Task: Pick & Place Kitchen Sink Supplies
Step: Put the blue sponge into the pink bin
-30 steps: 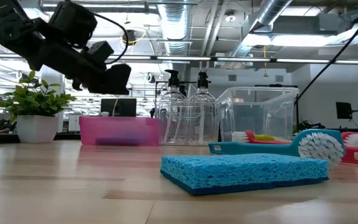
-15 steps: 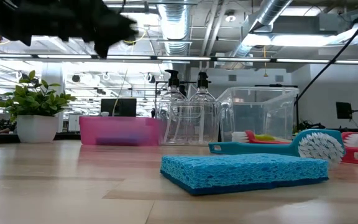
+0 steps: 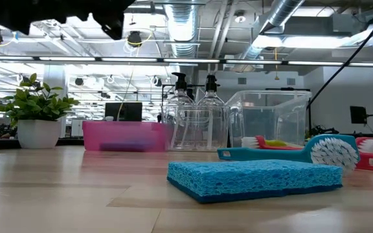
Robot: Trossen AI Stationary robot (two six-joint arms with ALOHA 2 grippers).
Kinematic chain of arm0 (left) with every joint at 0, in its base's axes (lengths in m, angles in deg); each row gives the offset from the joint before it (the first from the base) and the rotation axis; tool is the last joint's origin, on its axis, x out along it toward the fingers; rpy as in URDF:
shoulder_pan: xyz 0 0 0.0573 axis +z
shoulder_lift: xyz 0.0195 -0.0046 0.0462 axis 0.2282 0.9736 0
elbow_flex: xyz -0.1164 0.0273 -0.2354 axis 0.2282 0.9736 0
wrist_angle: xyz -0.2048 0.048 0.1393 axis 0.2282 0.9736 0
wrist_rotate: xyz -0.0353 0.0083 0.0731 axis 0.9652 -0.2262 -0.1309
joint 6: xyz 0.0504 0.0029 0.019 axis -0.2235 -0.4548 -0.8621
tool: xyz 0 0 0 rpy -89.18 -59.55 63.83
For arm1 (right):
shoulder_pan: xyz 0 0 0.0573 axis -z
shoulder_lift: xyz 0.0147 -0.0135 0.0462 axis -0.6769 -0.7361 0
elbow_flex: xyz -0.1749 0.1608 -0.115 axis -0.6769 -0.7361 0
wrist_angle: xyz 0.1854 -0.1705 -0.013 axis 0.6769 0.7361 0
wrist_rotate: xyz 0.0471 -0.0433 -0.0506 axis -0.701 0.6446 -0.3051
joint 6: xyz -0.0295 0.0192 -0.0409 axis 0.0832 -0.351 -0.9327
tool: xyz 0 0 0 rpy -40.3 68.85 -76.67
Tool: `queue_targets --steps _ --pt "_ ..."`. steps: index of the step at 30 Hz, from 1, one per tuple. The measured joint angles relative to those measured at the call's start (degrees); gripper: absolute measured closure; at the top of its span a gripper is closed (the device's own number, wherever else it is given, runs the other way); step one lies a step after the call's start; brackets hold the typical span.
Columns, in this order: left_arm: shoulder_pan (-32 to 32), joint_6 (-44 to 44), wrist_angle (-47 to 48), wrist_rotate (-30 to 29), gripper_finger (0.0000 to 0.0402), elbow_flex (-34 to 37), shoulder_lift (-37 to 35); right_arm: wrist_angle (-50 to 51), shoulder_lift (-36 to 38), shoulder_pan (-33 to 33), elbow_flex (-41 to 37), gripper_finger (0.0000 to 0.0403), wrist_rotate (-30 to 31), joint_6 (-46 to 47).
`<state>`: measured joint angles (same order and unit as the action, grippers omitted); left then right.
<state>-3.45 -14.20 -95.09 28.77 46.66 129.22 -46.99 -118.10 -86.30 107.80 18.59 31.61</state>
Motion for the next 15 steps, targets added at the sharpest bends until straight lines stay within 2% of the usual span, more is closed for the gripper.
queue_targets --steps 10,15 --pt "1.93 1.85 16.95 -2.95 0.0266 -16.37 17.31 0.02 0.0 0.0 0.0 0.0065 -0.15 0.02" --pt "2.08 -0.55 19.98 5.64 0.0266 -23.04 26.28 0.02 0.0 -0.01 0.0 0.0065 -0.17 0.12"
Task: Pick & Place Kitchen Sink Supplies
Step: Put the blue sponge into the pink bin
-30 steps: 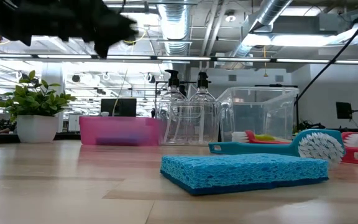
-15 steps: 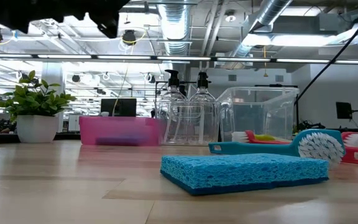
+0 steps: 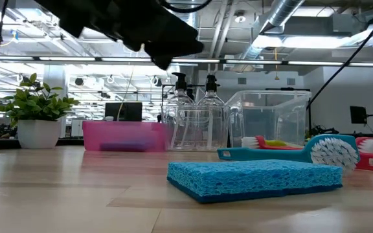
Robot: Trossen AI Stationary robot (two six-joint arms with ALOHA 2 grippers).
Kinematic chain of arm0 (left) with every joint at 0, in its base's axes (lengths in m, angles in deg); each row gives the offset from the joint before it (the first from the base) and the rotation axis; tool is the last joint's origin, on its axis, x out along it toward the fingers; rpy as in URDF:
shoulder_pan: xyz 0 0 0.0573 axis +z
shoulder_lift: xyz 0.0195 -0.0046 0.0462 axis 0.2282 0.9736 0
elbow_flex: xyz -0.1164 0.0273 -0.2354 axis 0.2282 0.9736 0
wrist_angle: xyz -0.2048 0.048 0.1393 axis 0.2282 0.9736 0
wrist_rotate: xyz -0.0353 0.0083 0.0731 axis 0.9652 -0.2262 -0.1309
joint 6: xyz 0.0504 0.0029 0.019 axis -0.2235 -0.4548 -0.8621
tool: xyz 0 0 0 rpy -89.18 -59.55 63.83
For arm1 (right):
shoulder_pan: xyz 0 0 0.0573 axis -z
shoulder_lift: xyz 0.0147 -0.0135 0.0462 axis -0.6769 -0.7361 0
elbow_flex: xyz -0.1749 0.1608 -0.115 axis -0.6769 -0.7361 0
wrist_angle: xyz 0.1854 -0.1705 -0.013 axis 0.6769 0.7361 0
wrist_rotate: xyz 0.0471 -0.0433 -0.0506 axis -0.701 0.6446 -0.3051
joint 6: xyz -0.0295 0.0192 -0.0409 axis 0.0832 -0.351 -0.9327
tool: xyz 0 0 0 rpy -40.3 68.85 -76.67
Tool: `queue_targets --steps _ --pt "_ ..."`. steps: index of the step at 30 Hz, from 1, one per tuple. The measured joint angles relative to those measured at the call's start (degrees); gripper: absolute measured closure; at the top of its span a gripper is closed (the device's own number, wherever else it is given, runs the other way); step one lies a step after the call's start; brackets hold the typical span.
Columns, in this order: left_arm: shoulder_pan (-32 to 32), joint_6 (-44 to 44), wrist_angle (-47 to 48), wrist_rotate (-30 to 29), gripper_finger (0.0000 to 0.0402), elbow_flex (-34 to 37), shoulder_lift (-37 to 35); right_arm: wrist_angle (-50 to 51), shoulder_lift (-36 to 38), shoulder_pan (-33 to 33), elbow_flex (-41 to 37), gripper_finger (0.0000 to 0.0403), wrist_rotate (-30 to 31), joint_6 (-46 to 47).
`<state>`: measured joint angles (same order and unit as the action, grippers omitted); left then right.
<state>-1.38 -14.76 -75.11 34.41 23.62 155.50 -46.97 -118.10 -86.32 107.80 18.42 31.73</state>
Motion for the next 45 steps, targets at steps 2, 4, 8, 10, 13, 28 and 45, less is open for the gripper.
queue_targets --steps 2,4,8,10,13,28,45 --pt "0.02 -1.44 -0.06 3.15 0.0266 -1.62 2.59 0.13 0.0 -0.07 0.0 0.0065 -0.06 0.24" --pt "0.0 -1.98 0.17 4.38 0.0266 -2.76 4.55 0.12 0.0 -0.2 0.0 0.0065 -0.2 0.31" --pt "-0.63 0.85 -0.01 4.43 0.0266 -3.4 7.88 -0.04 0.0 -0.66 0.0 0.0065 -0.23 0.41" --pt "-1.49 1.34 0.21 4.46 0.0266 -3.39 9.74 0.0 0.0 -0.98 0.0 0.0065 -0.26 0.4" --pt "-2.9 1.31 -1.08 4.71 0.0266 -3.76 12.88 -0.02 0.0 -0.99 0.0 0.0065 -0.34 0.39" --pt "-5.41 0.46 -3.97 7.24 0.0266 -7.37 19.86 0.03 0.0 -0.84 0.0 0.0065 -0.43 0.38" --pt "-4.78 3.53 -3.51 3.76 0.0266 -7.31 19.93 0.02 0.0 -0.84 0.0 0.0065 -0.43 0.36"
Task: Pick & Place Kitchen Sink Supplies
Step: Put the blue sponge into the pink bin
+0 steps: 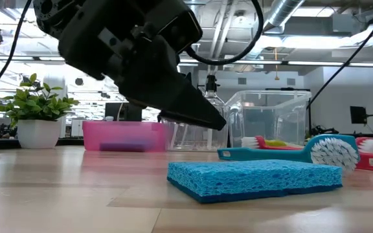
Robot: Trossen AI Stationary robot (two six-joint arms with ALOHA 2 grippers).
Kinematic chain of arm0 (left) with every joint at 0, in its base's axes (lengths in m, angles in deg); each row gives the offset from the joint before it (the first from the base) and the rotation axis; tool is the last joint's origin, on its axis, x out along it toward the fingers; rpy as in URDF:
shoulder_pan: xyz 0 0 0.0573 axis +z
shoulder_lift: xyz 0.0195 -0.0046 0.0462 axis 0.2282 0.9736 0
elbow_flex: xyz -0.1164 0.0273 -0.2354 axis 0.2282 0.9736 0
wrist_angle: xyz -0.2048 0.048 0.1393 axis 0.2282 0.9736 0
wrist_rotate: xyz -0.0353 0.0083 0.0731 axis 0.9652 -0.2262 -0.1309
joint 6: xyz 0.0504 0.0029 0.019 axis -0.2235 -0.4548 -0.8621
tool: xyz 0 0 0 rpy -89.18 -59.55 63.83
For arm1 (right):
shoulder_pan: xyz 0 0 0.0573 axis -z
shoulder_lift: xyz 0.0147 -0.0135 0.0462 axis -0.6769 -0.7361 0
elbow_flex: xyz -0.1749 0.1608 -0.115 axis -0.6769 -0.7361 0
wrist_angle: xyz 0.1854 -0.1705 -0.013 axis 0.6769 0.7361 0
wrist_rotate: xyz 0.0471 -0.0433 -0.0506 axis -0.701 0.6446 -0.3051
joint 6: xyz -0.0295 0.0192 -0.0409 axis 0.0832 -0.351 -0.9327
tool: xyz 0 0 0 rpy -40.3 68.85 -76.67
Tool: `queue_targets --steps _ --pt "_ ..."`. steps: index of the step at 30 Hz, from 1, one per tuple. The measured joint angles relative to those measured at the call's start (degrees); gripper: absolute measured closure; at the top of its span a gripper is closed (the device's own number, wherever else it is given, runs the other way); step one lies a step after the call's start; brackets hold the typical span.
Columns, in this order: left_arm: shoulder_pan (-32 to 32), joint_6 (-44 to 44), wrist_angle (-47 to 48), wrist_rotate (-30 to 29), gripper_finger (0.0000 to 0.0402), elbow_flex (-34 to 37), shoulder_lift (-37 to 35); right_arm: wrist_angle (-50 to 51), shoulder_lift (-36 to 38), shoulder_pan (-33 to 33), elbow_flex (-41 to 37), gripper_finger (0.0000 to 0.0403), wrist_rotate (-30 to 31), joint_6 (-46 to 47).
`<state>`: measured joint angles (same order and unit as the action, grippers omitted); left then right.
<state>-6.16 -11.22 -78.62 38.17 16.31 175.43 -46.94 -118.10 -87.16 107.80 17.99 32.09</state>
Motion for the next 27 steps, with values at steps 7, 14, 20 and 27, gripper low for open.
queue_targets --steps 7,14,20,27 --pt "-0.57 -2.97 -7.09 0.03 0.0266 0.01 5.77 0.0 0.0 0.0 0.0 0.0065 0.0 0.0" --pt "1.53 -2.37 -8.93 3.63 0.0266 -1.82 11.08 0.0 0.0 0.0 0.0 0.0065 0.0 0.0" --pt "2.88 1.13 -8.58 6.03 0.0266 -2.27 12.11 0.04 0.0 0.0 0.0 0.0065 -0.02 0.0" --pt "2.41 -7.28 -7.5 6.12 0.0291 -2.12 11.29 0.04 0.0 0.0 0.0 0.0065 -0.02 0.0"
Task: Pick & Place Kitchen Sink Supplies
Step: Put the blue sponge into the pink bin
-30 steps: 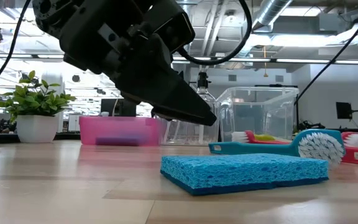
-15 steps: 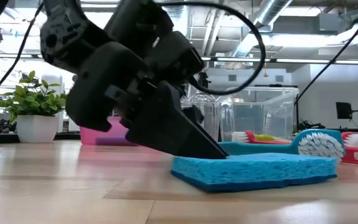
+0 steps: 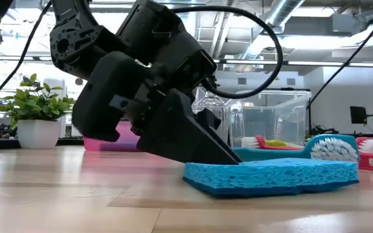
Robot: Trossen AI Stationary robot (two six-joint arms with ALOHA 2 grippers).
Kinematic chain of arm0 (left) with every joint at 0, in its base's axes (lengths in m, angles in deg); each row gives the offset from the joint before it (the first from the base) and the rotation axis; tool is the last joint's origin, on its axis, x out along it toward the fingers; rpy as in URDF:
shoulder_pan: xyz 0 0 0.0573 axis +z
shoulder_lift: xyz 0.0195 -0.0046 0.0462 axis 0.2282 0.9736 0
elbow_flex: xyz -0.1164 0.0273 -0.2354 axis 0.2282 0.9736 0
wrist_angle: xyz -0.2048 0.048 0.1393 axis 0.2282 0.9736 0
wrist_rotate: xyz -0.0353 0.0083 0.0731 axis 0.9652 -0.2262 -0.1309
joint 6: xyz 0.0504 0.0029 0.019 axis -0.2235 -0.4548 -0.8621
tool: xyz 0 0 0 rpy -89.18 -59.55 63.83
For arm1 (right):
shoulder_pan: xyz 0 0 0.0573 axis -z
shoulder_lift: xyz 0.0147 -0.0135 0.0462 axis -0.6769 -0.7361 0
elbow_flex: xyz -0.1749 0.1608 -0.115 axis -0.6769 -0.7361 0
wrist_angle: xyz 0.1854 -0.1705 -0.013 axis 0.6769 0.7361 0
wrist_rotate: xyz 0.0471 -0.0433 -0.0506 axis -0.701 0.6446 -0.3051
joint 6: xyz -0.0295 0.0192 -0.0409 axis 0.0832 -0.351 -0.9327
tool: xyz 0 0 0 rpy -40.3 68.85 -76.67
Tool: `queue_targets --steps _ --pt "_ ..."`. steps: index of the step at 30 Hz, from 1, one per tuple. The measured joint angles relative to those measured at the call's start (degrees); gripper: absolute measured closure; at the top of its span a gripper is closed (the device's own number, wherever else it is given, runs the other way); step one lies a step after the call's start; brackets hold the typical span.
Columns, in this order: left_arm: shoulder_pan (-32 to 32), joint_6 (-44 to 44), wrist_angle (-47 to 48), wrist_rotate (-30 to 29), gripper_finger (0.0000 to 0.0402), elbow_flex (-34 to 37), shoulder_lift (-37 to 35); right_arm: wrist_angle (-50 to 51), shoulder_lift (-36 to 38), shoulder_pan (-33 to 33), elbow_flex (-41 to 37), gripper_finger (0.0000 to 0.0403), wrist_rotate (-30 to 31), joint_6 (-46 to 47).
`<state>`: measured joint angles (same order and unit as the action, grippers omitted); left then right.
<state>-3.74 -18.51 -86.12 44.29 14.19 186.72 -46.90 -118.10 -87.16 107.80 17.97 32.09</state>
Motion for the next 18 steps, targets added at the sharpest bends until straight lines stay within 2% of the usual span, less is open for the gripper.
queue_targets --steps 8,18 --pt "0.13 -6.2 -0.03 0.39 0.039 0.02 0.0 0.02 0.0 0.0 0.0 0.0065 0.0 0.0" --pt "0.11 -6.48 1.85 -0.55 0.0395 0.81 -2.85 0.33 0.0 0.0 0.0 0.0065 -0.02 0.0"
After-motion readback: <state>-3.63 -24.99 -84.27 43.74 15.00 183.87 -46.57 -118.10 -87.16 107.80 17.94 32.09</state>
